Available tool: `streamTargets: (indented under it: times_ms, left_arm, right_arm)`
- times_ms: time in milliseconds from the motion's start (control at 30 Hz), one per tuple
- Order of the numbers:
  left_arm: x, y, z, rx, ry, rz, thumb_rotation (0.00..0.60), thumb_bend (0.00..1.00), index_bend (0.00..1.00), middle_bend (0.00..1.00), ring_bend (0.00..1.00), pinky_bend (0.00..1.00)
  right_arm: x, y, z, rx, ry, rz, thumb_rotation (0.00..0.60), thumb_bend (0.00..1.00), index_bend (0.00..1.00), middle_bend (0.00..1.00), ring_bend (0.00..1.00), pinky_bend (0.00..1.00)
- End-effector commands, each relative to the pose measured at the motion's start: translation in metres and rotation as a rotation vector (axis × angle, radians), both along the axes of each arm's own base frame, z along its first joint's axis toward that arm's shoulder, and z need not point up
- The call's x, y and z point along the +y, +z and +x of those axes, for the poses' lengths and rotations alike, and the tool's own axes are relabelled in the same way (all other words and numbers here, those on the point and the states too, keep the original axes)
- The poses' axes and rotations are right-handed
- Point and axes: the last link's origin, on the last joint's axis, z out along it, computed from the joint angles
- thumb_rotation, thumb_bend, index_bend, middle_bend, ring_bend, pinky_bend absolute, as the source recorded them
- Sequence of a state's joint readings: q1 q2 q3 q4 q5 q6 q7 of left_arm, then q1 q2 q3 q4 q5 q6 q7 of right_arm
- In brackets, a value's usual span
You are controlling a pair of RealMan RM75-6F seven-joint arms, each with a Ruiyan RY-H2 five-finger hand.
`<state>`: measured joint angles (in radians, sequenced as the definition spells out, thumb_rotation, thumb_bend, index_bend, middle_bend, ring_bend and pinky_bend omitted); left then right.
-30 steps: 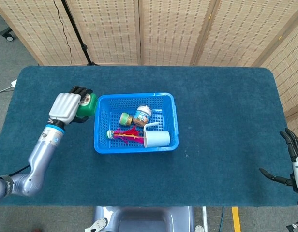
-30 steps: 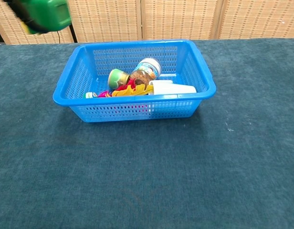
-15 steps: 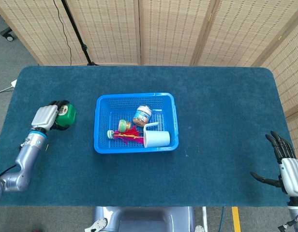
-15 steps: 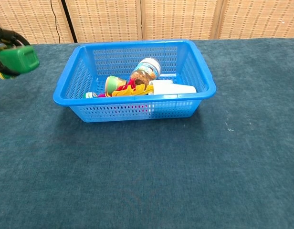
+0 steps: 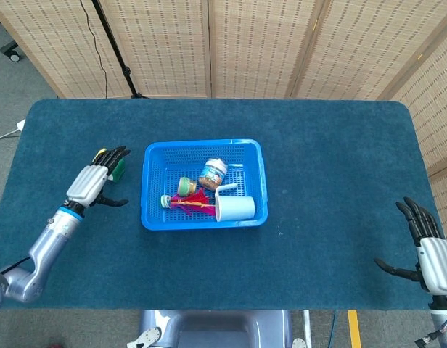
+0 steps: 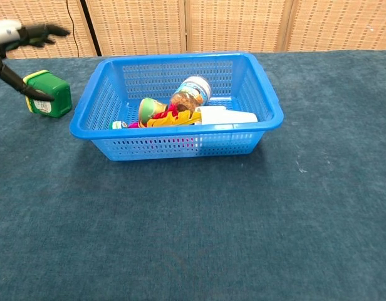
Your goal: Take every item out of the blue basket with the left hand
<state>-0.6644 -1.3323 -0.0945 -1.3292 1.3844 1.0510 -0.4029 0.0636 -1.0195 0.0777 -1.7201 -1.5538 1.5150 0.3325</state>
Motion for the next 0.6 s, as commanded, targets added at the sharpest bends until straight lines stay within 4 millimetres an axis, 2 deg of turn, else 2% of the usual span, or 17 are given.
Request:
streamTargets:
  times_ms: [33,200,400,600]
  left_arm:
    - [-0.020,0.014,0.033,0.042,-0.173,0.035,0.600,0.10,0.00,0.00,0.00,0.00]
    - [-0.022,-0.001,0.067,0.145,-0.246,0.022,0.600,0.10,0.00,0.00,0.00,0.00]
    - [-0.003,-0.035,0.104,0.253,-0.272,0.002,0.600,0.10,0.00,0.00,0.00,0.00]
    - [0.020,-0.069,0.131,0.334,-0.263,-0.018,0.600,0.10,0.00,0.00,0.00,0.00]
  right_arm:
    - [0.001,0.002,0.000,-0.007,0.004,-0.003,0.600,0.00,0.00,0.00,0.00,0.00]
    - [0.002,0.006,-0.001,-0.015,0.000,-0.012,0.600,0.00,0.00,0.00,0.00,0.00]
    - [-0.002,0.008,-0.006,-0.017,-0.021,-0.019,0.600,0.00,0.00,0.00,0.00,0.00]
    - [-0.009,0.010,-0.012,-0.015,-0.048,-0.027,0.600,0.00,0.00,0.00,0.00,0.00]
